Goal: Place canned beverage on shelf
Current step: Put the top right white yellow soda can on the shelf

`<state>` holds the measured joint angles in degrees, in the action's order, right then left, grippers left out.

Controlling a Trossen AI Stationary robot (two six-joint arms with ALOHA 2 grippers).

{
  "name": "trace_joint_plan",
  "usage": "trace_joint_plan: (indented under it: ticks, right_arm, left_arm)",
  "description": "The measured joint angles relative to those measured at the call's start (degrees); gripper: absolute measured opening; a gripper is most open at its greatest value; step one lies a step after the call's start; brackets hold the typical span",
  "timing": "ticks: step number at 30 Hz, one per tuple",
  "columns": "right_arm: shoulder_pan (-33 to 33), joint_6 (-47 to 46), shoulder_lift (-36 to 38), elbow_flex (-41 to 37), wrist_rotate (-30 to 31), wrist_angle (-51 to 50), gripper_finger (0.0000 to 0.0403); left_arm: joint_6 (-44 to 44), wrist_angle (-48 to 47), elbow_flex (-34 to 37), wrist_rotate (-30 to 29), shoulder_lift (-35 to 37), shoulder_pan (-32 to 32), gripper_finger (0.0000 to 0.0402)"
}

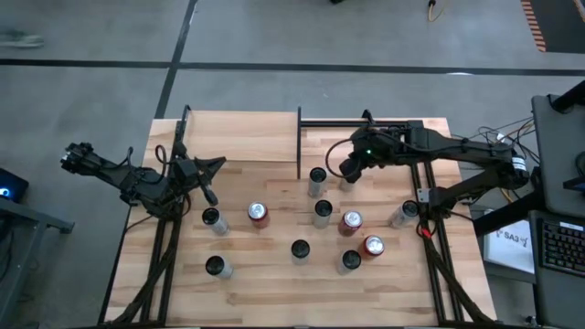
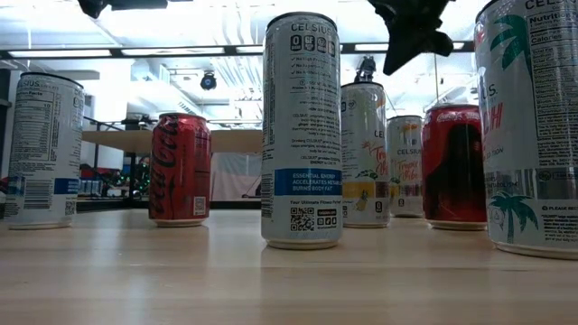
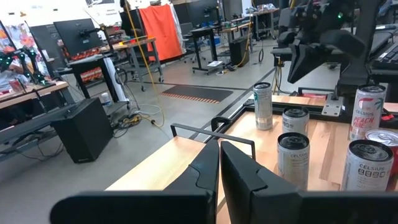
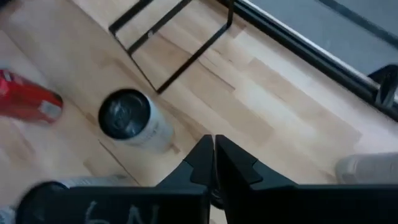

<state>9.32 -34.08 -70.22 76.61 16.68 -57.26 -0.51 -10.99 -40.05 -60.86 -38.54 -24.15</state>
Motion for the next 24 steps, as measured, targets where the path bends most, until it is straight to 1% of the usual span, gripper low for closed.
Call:
trace_joint_plan:
  ticks: [3, 6, 8, 11, 15, 18, 21, 24]
  right_arm:
    - [0.0, -0.8, 0.0, 0.4, -0.7, -0.4, 0.0028]
    - [0.0, -1.0, -0.1, 0.6, -1.8, -2.3, 0.0067]
    - [0.0, -2.6, -0.1, 0.1, -1.9, -3.5, 0.0103]
    - [0.0, -6.5, -0.2, -0.6, -2.1, -4.8, 0.0168]
    - [0.0, -7.8, -0.2, -1.0, -2.1, -5.6, 0.0258]
    - [0.0, -8.0, -0.3, -1.3, -1.9, -5.2, 0.0312]
    - [0.0, -8.8, -1.1, -1.8, -1.7, -5.1, 0.0345]
    - [0.0, -9.4, -2.9, -2.2, -1.7, -5.0, 0.0357]
  left_arm:
    - [0.0, 0.0, 0.0, 0.0, 0.0, 0.0, 0.0]
    - [0.0, 0.0, 0.0, 0.0, 0.0, 0.0, 0.0]
    - [0.0, 0.0, 0.0, 0.0, 0.0, 0.0, 0.0]
    - [0.0, 0.0, 0.0, 0.0, 0.0, 0.0, 0.0]
    - [-0.4, -0.1, 0.0, 0.0, 0.0, 0.0, 0.0]
    - [-0.4, -0.1, 0.0, 0.0, 0.0, 0.0, 0.0]
    - [-0.4, -0.1, 0.0, 0.0, 0.0, 0.0, 0.0]
    - [-0.5, -0.1, 0.0, 0.0, 0.0, 0.0, 0.0]
